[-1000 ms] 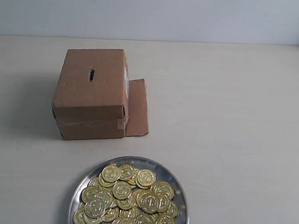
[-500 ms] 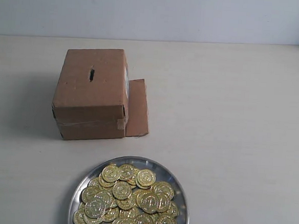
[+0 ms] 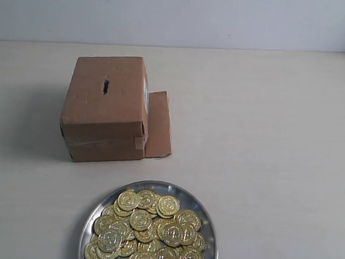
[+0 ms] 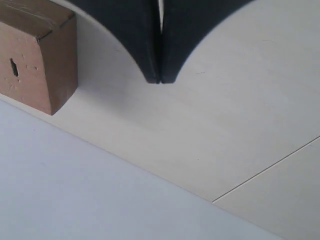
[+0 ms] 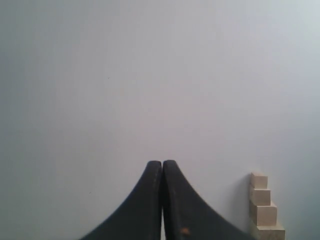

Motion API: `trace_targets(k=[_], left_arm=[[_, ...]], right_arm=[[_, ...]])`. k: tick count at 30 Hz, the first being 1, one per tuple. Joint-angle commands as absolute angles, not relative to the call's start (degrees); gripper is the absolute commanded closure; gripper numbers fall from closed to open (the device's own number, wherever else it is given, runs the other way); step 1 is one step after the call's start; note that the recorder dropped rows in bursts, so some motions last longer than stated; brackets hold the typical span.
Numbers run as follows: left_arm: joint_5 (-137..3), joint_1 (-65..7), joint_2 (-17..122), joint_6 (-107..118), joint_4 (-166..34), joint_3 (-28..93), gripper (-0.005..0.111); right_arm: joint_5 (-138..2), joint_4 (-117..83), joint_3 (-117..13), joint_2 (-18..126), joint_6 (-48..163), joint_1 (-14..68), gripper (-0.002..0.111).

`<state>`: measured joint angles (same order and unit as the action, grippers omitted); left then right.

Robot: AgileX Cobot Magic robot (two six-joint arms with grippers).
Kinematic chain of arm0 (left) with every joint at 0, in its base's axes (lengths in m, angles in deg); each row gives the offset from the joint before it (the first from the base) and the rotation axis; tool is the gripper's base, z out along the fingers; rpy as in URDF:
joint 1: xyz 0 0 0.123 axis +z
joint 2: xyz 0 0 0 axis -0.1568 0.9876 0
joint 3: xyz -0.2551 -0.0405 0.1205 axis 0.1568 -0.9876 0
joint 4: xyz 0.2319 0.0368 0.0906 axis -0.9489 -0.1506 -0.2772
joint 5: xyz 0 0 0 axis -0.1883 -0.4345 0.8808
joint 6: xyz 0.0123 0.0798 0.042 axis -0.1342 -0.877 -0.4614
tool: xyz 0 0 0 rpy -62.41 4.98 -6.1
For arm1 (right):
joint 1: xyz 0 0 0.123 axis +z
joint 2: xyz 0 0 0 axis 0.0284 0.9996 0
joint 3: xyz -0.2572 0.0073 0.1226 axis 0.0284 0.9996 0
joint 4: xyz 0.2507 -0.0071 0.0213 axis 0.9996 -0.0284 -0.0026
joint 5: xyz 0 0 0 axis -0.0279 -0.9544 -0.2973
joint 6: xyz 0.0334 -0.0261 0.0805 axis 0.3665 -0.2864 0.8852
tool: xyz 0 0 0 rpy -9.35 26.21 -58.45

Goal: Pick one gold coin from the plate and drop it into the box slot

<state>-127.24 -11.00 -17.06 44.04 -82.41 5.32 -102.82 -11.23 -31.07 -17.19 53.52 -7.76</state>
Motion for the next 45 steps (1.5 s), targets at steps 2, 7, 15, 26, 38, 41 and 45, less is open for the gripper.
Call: trace_targets(k=[2, 7, 15, 26, 38, 41, 45], left_arm=[[-127.0, -10.8, -17.2, 44.3, -82.5, 5.0, 0.107], [-127.0, -10.8, -17.2, 44.3, -82.5, 5.0, 0.107], [-126.9, -10.8, -17.2, 44.3, -82.2, 4.7, 0.107], [-68.7, -10.8, -16.7, 44.0, -84.7, -6.8, 0.107], [-57.9, -10.7, -17.2, 44.0, -82.1, -22.2, 0.107], [-52.9, -10.7, -17.2, 44.0, -82.1, -25.2, 0.107], [-52.5, -10.7, -17.2, 44.0, -82.4, -27.2, 0.107]], right_arm=[[-102.3, -11.1, -30.8, -17.7, 53.6, -8.3, 0.108], [-102.3, -11.1, -30.8, -17.7, 53.6, -8.3, 0.108], [-104.5, -7.8, -30.8, -17.7, 53.6, -8.3, 0.108], [-90.5, -4.1, -30.3, -17.7, 53.1, -8.3, 0.108], [-70.3, -5.5, -11.6, -17.7, 53.1, -8.3, 0.108], [-65.3, -5.5, -7.3, -17.7, 53.1, -8.3, 0.108], [-60.6, -5.9, -1.3, -17.7, 53.1, -8.3, 0.108]])
